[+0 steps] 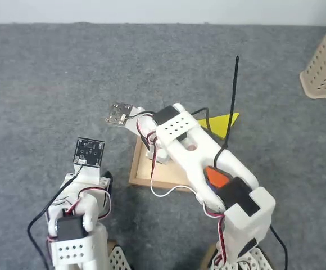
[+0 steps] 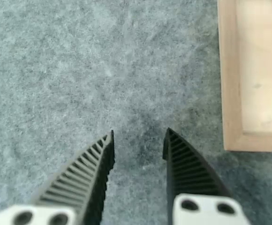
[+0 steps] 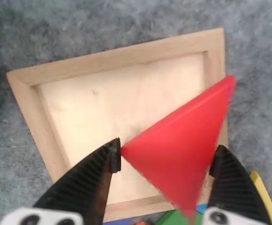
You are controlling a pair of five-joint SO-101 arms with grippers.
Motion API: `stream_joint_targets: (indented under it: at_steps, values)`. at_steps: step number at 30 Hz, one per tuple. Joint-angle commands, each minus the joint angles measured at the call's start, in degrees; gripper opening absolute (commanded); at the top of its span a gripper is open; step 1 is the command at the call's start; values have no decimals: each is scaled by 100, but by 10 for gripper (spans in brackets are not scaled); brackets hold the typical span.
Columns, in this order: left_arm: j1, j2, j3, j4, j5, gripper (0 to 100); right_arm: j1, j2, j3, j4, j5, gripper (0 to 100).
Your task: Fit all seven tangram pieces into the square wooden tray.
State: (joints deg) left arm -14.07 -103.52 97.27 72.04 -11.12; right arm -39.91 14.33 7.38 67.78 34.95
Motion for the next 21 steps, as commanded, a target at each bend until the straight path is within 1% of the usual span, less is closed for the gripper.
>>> stream_joint_targets:
  at_steps: [1,6,7,8,11,13,14,15,18,20,21]
  values:
    - [9,-105,-66,35,-9,167,4,-163,-378,-84,88,292]
    - [9,-105,-66,35,-9,167,22,-171,-387,-31,70,287]
    - [9,-105,-66,35,-9,167,84,-180,-431,92,-44,270]
    - [9,-105,-66,35,-9,167,171,-224,-519,233,-281,238]
    - [9,-105,-66,35,-9,167,514,-593,-527,374,-976,98]
    - [9,-105,-66,35,-9,167,637,-989,-246,286,-1231,25]
    - [9,-105,-66,35,-9,167,646,-1244,0,136,-1345,4]
    - [9,-105,-66,35,-9,167,646,-1534,334,-92,-1451,6]
    - [9,-105,-66,35,-9,167,646,-2316,1486,-1138,-1741,7]
    - [9,-105,-66,35,-9,167,646,-2607,2127,-1675,-1758,8]
    - [9,-105,-66,35,-9,167,646,-2633,2286,-1771,-1749,8]
